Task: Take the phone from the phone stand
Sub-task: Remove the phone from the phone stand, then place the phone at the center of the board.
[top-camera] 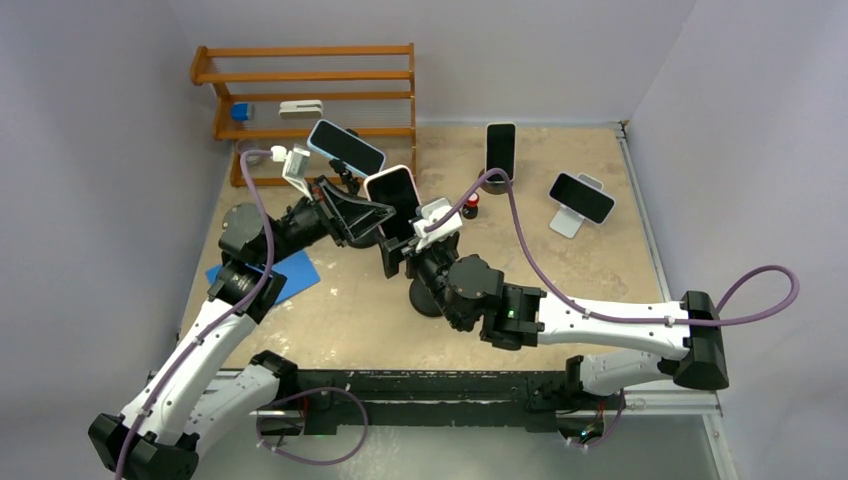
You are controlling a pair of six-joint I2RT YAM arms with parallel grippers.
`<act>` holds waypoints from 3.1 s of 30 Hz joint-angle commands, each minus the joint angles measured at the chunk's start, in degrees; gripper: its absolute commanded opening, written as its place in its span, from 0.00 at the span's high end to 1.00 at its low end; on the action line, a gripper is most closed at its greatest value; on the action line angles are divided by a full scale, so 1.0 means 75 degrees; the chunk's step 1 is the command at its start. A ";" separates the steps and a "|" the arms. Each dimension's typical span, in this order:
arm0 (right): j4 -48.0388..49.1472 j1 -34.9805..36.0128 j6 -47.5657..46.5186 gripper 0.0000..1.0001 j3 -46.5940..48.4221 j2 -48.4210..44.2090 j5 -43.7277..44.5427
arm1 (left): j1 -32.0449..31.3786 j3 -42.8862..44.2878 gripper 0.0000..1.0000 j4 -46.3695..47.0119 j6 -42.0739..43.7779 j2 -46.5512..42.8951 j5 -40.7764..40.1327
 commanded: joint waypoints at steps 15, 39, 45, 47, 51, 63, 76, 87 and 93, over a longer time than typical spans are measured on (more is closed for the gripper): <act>-0.1513 0.0064 0.1302 0.01 0.0800 -0.0760 -0.1624 | 0.0008 0.0067 1.00 -0.0452 0.0635 -0.0994 -0.1176; -0.1254 0.0069 0.1081 0.01 -0.1461 -0.3298 -0.2605 | 0.0008 -0.0338 1.00 -0.6249 0.2893 -0.2044 -0.1845; -0.0599 0.0063 0.1341 0.01 -0.1858 -0.3513 -0.1857 | 0.0008 -0.0812 1.00 -0.5971 0.2594 -0.0385 -0.1213; -0.0501 0.0063 0.1360 0.01 -0.2007 -0.3645 -0.1923 | 0.0008 -0.1230 1.00 -0.5568 0.2414 -0.0106 -0.1087; -0.0630 0.0069 0.1464 0.01 -0.2062 -0.3767 -0.1900 | 0.0008 -0.1477 1.00 -0.5240 0.2188 0.0790 -0.1147; -0.0726 0.0068 0.1770 0.01 -0.2249 -0.3967 -0.1955 | 0.0165 -0.1747 1.00 -0.4073 0.1781 0.2515 -0.1528; -0.0789 0.0066 0.1845 0.01 -0.2264 -0.3884 -0.1973 | 0.0371 -0.1502 0.95 -0.4258 0.1885 0.3617 -0.1362; -0.0964 0.0057 0.1905 0.01 -0.2187 -0.3857 -0.1835 | 0.0374 -0.1469 0.74 -0.4612 0.1943 0.3727 -0.1821; -0.1092 0.0060 0.1984 0.01 -0.2256 -0.3917 -0.1726 | 0.0372 -0.1529 0.69 -0.4775 0.1827 0.3598 -0.2125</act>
